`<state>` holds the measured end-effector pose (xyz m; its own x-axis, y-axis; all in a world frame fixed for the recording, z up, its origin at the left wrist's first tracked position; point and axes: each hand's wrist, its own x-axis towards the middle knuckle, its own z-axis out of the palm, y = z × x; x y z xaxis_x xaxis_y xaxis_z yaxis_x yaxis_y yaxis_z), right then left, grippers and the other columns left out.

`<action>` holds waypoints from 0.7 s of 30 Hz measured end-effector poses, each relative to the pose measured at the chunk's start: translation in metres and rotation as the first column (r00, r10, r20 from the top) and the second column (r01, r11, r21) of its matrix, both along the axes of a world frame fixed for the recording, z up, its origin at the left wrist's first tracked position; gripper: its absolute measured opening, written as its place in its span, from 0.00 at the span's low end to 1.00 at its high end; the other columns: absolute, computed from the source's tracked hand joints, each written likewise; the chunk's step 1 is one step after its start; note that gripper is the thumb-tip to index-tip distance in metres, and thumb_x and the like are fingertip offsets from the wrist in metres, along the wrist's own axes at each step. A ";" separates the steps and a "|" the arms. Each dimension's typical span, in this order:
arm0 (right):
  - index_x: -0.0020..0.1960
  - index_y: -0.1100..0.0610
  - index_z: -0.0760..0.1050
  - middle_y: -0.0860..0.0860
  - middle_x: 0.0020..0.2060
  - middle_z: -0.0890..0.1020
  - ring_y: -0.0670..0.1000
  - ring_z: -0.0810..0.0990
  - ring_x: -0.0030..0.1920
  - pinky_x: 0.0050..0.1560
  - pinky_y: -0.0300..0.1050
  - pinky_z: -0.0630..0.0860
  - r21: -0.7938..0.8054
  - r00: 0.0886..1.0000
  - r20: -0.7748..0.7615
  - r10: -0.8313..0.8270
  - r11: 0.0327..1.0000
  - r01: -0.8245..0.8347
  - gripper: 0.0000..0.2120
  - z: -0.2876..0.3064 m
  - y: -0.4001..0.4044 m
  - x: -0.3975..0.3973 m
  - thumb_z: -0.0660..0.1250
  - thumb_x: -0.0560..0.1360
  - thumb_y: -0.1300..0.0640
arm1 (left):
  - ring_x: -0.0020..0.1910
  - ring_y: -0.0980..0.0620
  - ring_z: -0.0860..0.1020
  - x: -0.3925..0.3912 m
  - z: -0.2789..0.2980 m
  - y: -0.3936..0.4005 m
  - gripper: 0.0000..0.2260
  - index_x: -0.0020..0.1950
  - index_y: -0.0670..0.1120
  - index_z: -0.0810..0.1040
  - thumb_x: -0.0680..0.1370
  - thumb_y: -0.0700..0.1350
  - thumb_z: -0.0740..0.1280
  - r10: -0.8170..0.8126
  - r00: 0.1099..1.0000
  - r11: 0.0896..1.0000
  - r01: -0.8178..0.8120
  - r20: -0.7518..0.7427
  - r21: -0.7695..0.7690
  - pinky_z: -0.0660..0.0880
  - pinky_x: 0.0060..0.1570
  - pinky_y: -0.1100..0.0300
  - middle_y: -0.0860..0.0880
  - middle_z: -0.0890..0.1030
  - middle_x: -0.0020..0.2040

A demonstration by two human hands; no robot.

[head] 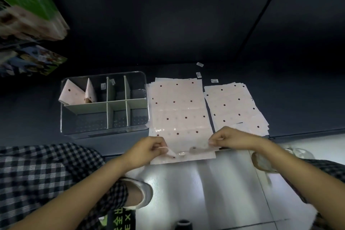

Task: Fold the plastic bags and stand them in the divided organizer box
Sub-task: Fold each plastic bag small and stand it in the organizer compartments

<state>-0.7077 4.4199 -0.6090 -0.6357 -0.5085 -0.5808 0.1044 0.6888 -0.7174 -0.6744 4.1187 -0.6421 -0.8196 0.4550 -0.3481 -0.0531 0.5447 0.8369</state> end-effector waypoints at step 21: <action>0.63 0.56 0.74 0.55 0.59 0.76 0.56 0.70 0.62 0.60 0.46 0.67 0.135 0.757 -0.563 -0.331 0.867 0.479 0.14 -0.053 -0.036 -0.111 0.63 0.78 0.54 | 0.72 0.50 0.30 0.005 -0.056 0.038 0.32 0.76 0.46 0.36 0.81 0.59 0.50 -0.475 0.798 0.726 0.117 -0.371 -0.678 0.28 0.70 0.54 0.49 0.34 0.76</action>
<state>-0.8184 4.3834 -0.6617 -0.9828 -0.0144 -0.1842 0.0910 0.8300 -0.5502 -0.6698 4.1568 -0.6983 -0.8064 0.5467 -0.2254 0.5165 0.8368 0.1816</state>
